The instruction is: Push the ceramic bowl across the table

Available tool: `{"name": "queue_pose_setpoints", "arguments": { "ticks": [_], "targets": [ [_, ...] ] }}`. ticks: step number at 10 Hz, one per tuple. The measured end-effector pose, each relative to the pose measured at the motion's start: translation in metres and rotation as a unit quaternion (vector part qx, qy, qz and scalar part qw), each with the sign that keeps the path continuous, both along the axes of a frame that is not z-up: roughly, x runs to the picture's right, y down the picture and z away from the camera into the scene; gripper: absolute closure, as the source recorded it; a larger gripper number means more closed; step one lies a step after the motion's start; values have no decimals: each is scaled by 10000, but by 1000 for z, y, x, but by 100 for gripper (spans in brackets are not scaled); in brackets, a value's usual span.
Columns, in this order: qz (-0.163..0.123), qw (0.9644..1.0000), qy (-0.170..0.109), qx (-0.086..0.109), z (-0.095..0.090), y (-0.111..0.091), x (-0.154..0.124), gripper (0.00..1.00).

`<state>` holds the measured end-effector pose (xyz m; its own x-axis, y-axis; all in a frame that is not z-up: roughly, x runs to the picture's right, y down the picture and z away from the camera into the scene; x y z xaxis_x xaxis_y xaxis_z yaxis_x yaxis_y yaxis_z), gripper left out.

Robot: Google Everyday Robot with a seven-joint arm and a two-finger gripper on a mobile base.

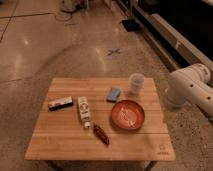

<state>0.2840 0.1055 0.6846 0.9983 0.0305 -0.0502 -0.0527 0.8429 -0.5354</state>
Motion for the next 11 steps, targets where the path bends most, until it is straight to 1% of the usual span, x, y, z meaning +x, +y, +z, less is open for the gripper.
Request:
{"name": "queue_pose_setpoints", "arguments": {
  "ticks": [2,3,5,7,10,11],
  "targets": [
    [-5,10000,-4,0,0,0,0,35],
    [-54,10000,-19,-15,2,1,-1,35],
    [-201,9996,-193,-31,18,2,-16,35],
    [-297,9987,-407,-35,40,4,-33,35],
    [-340,9963,-786,44,71,8,-56,35],
    [-358,9955,-874,51,78,10,-62,35]
  ]
}}
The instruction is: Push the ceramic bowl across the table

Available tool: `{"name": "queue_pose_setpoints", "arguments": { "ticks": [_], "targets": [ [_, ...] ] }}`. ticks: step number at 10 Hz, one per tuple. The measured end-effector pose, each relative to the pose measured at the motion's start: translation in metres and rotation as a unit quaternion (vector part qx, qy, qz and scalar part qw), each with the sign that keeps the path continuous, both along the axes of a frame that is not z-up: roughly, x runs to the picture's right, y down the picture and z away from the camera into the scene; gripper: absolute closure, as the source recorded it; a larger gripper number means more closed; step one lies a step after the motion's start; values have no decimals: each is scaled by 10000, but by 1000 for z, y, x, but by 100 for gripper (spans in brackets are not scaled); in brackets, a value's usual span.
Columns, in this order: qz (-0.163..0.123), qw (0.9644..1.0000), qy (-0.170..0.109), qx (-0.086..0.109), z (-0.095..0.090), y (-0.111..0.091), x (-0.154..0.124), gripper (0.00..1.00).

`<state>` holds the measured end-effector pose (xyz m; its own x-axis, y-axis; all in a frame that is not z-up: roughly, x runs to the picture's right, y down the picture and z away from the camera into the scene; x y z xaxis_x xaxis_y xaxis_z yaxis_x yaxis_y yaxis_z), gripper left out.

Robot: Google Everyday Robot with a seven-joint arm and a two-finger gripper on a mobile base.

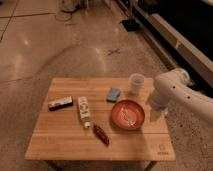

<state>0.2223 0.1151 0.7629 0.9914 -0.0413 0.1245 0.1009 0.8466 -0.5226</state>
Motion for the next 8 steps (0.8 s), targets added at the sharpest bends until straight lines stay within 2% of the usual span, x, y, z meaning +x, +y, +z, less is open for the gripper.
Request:
{"name": "queue_pose_setpoints", "arguments": {
  "ticks": [3,6,8],
  "targets": [
    [-86,9997,-227,-30,25,6,-16,35],
    [-249,9988,-328,-247,53,15,-39,35],
    [-317,9982,-357,-373,65,22,-50,35]
  ]
}}
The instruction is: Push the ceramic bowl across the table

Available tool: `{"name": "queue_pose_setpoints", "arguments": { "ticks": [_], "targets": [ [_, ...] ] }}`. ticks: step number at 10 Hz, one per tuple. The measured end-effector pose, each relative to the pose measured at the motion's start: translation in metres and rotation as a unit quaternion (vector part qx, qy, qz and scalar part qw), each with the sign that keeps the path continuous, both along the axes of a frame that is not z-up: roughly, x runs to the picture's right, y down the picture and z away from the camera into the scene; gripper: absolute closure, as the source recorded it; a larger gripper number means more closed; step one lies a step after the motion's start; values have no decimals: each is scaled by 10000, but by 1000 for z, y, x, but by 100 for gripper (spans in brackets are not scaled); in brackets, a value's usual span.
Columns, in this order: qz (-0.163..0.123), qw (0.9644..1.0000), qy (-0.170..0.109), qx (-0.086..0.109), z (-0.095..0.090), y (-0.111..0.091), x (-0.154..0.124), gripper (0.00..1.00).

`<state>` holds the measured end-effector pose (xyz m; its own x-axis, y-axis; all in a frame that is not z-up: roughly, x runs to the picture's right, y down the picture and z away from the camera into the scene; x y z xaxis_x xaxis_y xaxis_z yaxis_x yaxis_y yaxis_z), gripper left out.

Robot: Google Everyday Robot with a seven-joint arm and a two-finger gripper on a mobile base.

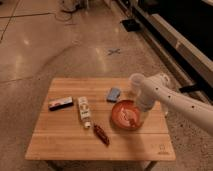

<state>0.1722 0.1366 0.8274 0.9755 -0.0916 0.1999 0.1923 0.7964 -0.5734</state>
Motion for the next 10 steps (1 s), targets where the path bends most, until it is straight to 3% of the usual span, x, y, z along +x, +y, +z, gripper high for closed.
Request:
{"name": "queue_pose_setpoints", "arguments": {
  "ticks": [5,10],
  "targets": [
    [17,9994,146,-310,22,22,2,35],
    [134,9974,490,-510,27,41,37,35]
  ]
}}
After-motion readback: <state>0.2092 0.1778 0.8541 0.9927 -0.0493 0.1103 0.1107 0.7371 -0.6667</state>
